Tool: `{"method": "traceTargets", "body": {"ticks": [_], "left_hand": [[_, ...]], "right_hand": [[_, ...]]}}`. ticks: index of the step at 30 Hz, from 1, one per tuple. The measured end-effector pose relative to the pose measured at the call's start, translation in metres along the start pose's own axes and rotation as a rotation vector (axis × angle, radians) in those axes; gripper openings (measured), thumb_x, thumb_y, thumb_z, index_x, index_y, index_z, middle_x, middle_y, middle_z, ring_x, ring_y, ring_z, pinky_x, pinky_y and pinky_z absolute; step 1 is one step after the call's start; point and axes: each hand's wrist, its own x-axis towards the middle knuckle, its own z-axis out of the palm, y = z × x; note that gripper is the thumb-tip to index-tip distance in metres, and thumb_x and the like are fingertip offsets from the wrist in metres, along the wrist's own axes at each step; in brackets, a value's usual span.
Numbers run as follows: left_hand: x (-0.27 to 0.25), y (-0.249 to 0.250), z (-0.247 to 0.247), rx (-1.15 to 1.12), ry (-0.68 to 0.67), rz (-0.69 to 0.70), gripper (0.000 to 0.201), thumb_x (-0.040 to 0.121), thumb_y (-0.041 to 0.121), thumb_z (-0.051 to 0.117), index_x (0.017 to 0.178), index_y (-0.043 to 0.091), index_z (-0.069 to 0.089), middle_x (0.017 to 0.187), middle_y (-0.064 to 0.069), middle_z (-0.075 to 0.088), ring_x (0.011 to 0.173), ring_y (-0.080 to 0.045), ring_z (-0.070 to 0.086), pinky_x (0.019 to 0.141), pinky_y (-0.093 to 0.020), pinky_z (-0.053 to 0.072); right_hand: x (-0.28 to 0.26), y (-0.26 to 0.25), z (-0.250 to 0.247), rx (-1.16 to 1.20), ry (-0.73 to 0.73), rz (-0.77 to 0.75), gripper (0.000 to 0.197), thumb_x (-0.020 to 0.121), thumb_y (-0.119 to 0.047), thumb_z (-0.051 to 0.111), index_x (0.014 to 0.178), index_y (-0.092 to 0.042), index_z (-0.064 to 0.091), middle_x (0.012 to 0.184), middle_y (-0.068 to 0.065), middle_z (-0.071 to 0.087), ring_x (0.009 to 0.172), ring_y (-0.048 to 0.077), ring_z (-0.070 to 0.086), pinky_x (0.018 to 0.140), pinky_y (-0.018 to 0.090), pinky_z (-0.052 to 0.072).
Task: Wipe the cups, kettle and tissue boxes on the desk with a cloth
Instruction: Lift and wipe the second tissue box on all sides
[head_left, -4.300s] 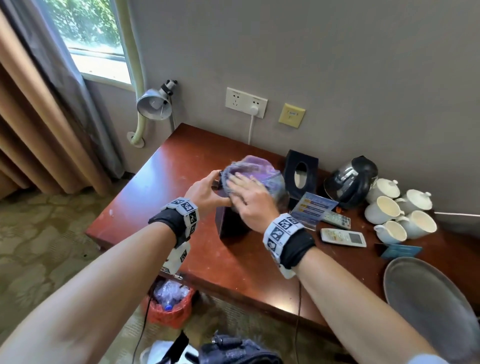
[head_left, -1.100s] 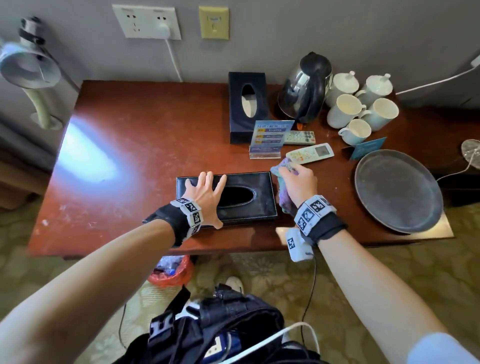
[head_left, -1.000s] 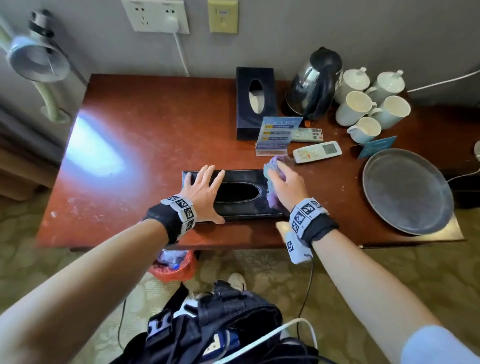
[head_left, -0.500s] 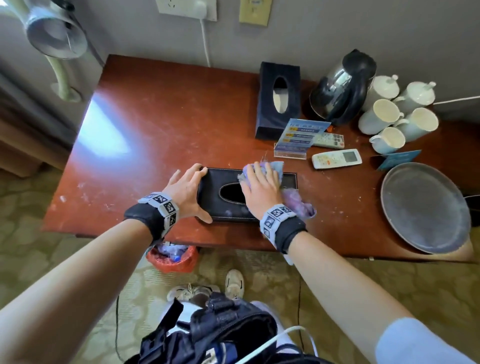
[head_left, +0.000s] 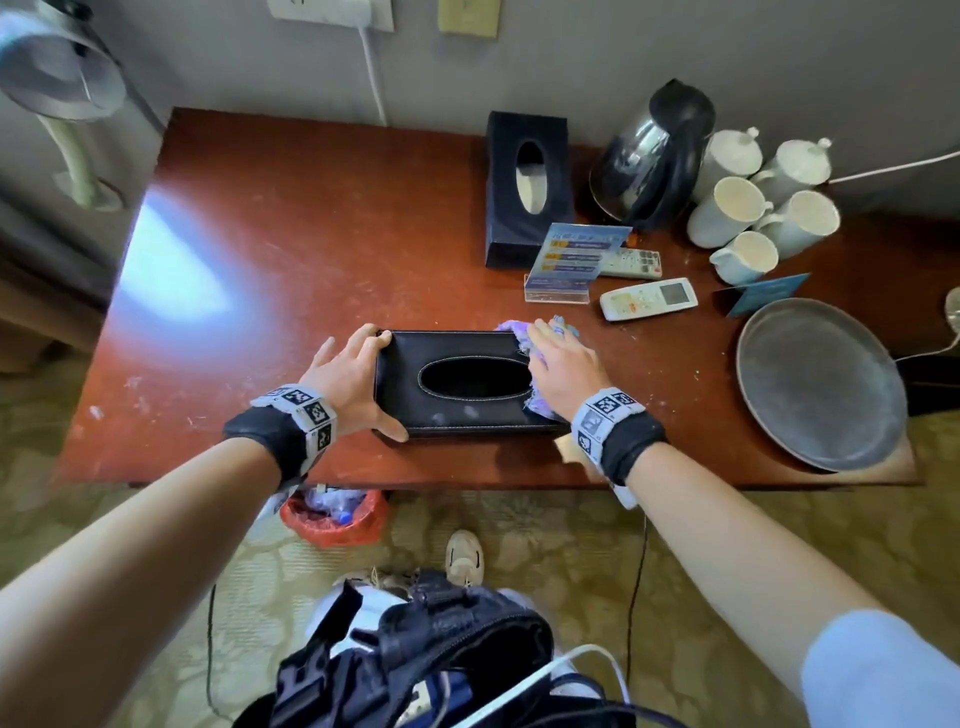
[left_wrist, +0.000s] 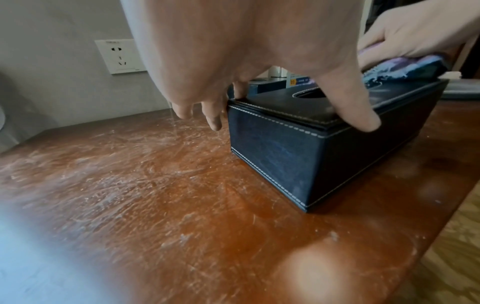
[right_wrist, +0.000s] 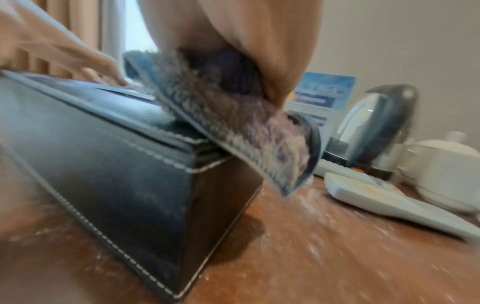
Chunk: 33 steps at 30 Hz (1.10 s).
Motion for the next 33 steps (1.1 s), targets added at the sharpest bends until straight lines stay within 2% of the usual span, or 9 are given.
{"method": "traceTargets", "body": {"ticks": [6, 11, 13, 16, 19, 23, 28, 31, 33], "left_hand": [[-0.002, 0.003, -0.003, -0.009, -0.015, -0.02, 0.143, 0.049, 0.072, 0.083, 0.156, 0.017, 0.005, 0.164, 0.004, -0.002, 0.15, -0.015, 0.018, 0.123, -0.038, -0.007], [-0.003, 0.003, -0.004, 0.009, -0.018, 0.019, 0.142, 0.052, 0.065, 0.087, 0.156, 0.013, 0.005, 0.162, -0.001, 0.001, 0.152, -0.021, 0.006, 0.124, -0.036, -0.003], [-0.003, -0.006, -0.001, 0.006, -0.027, 0.048, 0.144, 0.051, 0.063, 0.088, 0.156, 0.012, 0.004, 0.161, -0.001, 0.002, 0.152, -0.022, 0.006, 0.124, -0.037, -0.003], [-0.005, -0.016, 0.004, 0.062, -0.03, 0.098, 0.146, 0.049, 0.064, 0.088, 0.155, 0.012, 0.003, 0.159, -0.003, 0.006, 0.15, -0.022, 0.012, 0.124, -0.039, -0.001], [-0.007, -0.02, 0.008, 0.105, -0.01, 0.102, 0.146, 0.049, 0.072, 0.083, 0.156, 0.013, 0.002, 0.157, -0.001, 0.006, 0.149, -0.022, 0.016, 0.125, -0.041, 0.004], [-0.008, -0.022, 0.009, 0.099, 0.002, 0.112, 0.146, 0.048, 0.072, 0.083, 0.156, 0.014, 0.003, 0.158, -0.001, 0.006, 0.148, -0.019, 0.019, 0.124, -0.042, 0.007], [-0.015, -0.017, 0.007, 0.082, 0.004, 0.126, 0.142, 0.053, 0.067, 0.085, 0.156, 0.012, 0.003, 0.16, -0.004, 0.003, 0.15, -0.02, 0.015, 0.124, -0.044, 0.006], [-0.019, -0.015, 0.009, 0.074, 0.009, 0.12, 0.141, 0.056, 0.066, 0.084, 0.157, 0.012, 0.002, 0.163, -0.007, 0.0, 0.152, -0.02, 0.009, 0.124, -0.043, 0.006], [-0.019, -0.017, 0.011, 0.07, 0.004, 0.119, 0.141, 0.056, 0.067, 0.083, 0.157, 0.014, 0.0, 0.163, -0.006, -0.002, 0.152, -0.019, 0.008, 0.124, -0.043, 0.005]], "right_hand": [[-0.034, 0.016, 0.009, 0.189, 0.111, 0.159, 0.047, 0.103, -0.015, 0.043, 0.15, -0.012, 0.038, 0.158, 0.006, 0.034, 0.143, 0.025, 0.036, 0.11, 0.036, 0.032], [-0.056, -0.017, 0.047, 0.224, 0.275, 0.27, 0.044, 0.1, -0.018, 0.042, 0.142, -0.006, 0.05, 0.149, 0.012, 0.046, 0.141, 0.032, 0.039, 0.11, 0.042, 0.036], [-0.056, -0.038, 0.057, 0.219, 0.353, 0.212, 0.046, 0.094, -0.022, 0.04, 0.129, 0.0, 0.061, 0.135, 0.016, 0.06, 0.132, 0.036, 0.049, 0.106, 0.047, 0.044], [-0.059, -0.088, 0.077, 0.165, 0.413, -0.043, 0.04, 0.089, -0.019, 0.044, 0.111, 0.0, 0.071, 0.113, 0.015, 0.072, 0.11, 0.035, 0.066, 0.094, 0.046, 0.053], [-0.063, -0.134, 0.096, 0.174, 0.394, -0.186, 0.036, 0.091, -0.016, 0.049, 0.117, -0.002, 0.069, 0.122, 0.012, 0.069, 0.115, 0.031, 0.063, 0.101, 0.046, 0.05], [-0.07, -0.096, 0.094, 0.067, 0.443, -0.257, 0.035, 0.085, -0.01, 0.057, 0.117, -0.01, 0.071, 0.126, 0.009, 0.067, 0.119, 0.03, 0.062, 0.107, 0.047, 0.045], [-0.082, -0.015, 0.076, 0.032, 0.444, -0.015, 0.039, 0.091, -0.016, 0.046, 0.121, -0.006, 0.069, 0.127, 0.012, 0.066, 0.122, 0.033, 0.06, 0.101, 0.047, 0.05], [-0.078, -0.027, 0.074, 0.132, 0.479, 0.084, 0.04, 0.09, -0.018, 0.045, 0.12, -0.006, 0.069, 0.126, 0.012, 0.066, 0.122, 0.034, 0.06, 0.096, 0.051, 0.053], [-0.078, -0.059, 0.084, 0.166, 0.531, 0.015, 0.036, 0.087, -0.012, 0.05, 0.115, -0.006, 0.072, 0.121, 0.013, 0.069, 0.117, 0.034, 0.062, 0.097, 0.049, 0.052]]}}
